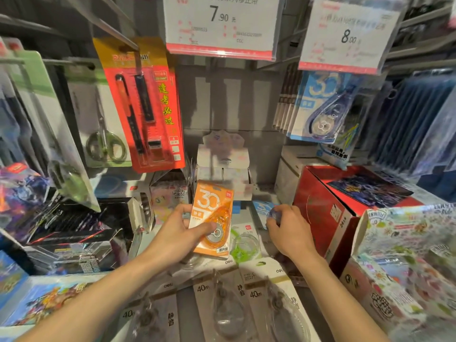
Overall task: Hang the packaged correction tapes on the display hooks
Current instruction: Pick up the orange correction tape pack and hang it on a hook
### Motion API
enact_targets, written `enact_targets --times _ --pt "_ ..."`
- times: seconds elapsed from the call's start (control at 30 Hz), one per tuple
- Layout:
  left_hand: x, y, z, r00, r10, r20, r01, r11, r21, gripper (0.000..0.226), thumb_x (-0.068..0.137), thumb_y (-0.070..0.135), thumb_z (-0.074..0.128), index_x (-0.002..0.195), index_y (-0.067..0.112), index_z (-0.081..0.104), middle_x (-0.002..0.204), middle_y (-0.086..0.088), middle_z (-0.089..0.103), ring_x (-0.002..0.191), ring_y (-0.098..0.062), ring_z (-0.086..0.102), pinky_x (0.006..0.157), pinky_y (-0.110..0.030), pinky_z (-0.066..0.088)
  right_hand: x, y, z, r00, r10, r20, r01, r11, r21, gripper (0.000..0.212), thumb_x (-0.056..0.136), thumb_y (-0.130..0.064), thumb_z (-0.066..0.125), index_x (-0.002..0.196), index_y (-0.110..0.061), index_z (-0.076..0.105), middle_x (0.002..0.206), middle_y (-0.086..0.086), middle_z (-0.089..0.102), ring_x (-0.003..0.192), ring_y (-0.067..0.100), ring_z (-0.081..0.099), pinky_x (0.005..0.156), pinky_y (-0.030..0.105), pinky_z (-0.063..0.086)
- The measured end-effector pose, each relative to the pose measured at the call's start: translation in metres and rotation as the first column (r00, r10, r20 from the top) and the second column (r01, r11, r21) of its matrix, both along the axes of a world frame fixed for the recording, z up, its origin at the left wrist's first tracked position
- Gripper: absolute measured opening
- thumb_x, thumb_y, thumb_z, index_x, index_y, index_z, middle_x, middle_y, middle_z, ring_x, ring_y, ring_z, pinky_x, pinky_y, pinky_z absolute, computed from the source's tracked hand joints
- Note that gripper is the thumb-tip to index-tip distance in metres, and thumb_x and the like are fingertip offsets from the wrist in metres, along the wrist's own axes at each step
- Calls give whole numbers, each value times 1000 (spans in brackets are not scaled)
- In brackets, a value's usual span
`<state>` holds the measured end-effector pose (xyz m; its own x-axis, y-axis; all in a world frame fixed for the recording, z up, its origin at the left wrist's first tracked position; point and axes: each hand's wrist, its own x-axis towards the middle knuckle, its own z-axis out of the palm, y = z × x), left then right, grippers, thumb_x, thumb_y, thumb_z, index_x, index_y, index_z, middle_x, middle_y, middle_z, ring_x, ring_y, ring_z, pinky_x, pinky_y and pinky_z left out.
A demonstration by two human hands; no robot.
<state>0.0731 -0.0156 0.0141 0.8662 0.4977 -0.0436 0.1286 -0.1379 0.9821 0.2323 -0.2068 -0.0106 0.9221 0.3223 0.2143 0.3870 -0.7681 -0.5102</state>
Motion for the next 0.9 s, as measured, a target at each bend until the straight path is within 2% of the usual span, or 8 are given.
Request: enact_targets --times 0.1,0.23,0.4,0.47,0.57,0.63,0.8,0.9 --pt "4 -6 -2 1000 -8 -3 8 1000 -13 44 86 17 82 118 18 53 74 10 81 58 -5 75 48 -13 50 -16 -17 2 1000 16 -5 -16 996 85 31 100 -31 58 128 -20 61 131 7 61 115 27 63 85 32 41" --pt "11 -17 -6 997 -70 -31 68 996 -55 42 87 26 82 118 21 53 47 18 65 34 5 55 34 -9 36 -41 -39 0 999 37 3 -37 974 225 32 98 -35 60 129 -27 61 127 -3 61 89 2 58 82 27 38" --pt "20 -38 -2 995 -98 19 100 962 -255 45 86 5 80 122 7 52 79 -2 83 69 -17 80 54 -25 60 -67 -44 0 990 131 47 -139 901 410 38 94 -26 69 131 -27 61 124 -11 56 100 -26 52 77 3 43" --pt "21 -43 -2 995 -93 32 98 959 -267 45 86 3 80 121 6 52 81 -3 83 70 -18 80 55 -27 61 -74 -40 1 980 192 50 -194 880 433 46 90 -18 75 132 -27 61 126 -16 56 109 -20 53 86 -1 40" --pt "19 -43 -5 998 -54 36 62 954 -292 47 84 0 80 122 5 53 93 -11 83 83 -30 81 71 -44 66 -79 -33 3 960 277 52 -270 849 454 55 83 -5 80 135 -14 63 131 -8 57 120 -7 54 93 -2 36" --pt "14 -38 -6 999 -33 34 41 956 -289 48 84 -2 80 122 6 53 98 -14 82 89 -34 80 78 -49 65 -81 -30 3 942 333 34 -307 820 483 55 83 -3 81 134 -11 64 134 -5 56 117 -12 55 95 -1 37" --pt "-1 -21 -6 997 -49 52 59 973 -223 44 86 0 79 120 11 53 89 -2 83 65 -9 77 50 -18 54 -79 -22 10 921 364 -140 -234 802 549 46 87 -21 81 129 -26 63 130 -12 60 112 -11 60 96 14 50" --pt "-9 -10 -5 996 -44 75 56 985 -162 44 86 0 79 120 12 53 88 0 83 70 -8 78 56 -16 55 -66 -14 15 794 452 -407 -135 784 606 56 86 -20 81 136 -18 55 114 -5 74 101 9 73 90 24 57"
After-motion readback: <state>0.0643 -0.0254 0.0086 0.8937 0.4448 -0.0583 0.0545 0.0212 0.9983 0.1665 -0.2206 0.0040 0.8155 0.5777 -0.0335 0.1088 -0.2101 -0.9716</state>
